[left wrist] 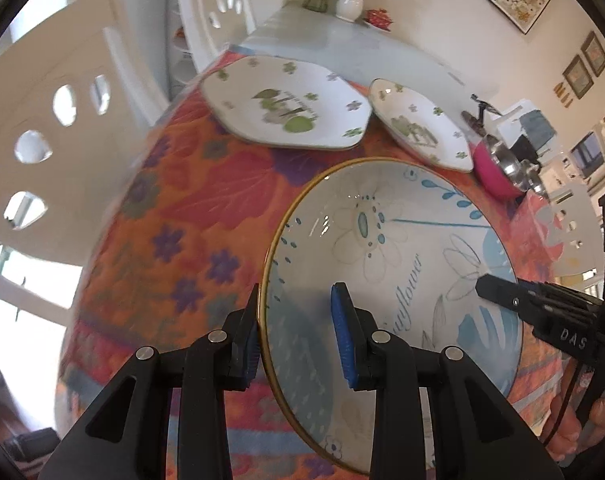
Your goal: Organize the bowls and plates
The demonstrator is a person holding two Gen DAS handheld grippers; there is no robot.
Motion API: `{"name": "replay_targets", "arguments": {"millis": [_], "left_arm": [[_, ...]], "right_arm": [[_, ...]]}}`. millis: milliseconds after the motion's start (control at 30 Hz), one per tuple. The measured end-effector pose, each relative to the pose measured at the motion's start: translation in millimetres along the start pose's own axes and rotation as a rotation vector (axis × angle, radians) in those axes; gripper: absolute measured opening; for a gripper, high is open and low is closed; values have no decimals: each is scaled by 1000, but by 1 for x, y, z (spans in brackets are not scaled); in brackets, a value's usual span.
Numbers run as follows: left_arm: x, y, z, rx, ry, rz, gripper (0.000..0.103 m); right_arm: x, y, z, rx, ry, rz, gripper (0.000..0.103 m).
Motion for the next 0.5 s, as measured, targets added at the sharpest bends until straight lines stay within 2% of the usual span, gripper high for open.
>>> {"name": "replay_targets", "arguments": {"millis": [367, 500], "left_arm": [[17, -26, 24, -64, -44, -63, 28], [18, -22, 25, -46, -44, -140, 27]], "right_arm": [[33, -18, 36, -43, -115, -25, 26], [45, -16, 42, -28, -157, -48, 25]]}}
Point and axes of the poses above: each gripper's, at about its wrist camera, not at the fingertips, and x roughly the way its jaws point, y to its right, z to its underside, the point moved 3 cm from there along x, roughly the way its jaws point, and after that the axes turned 12 degrees about z, right-handed, at the moved point
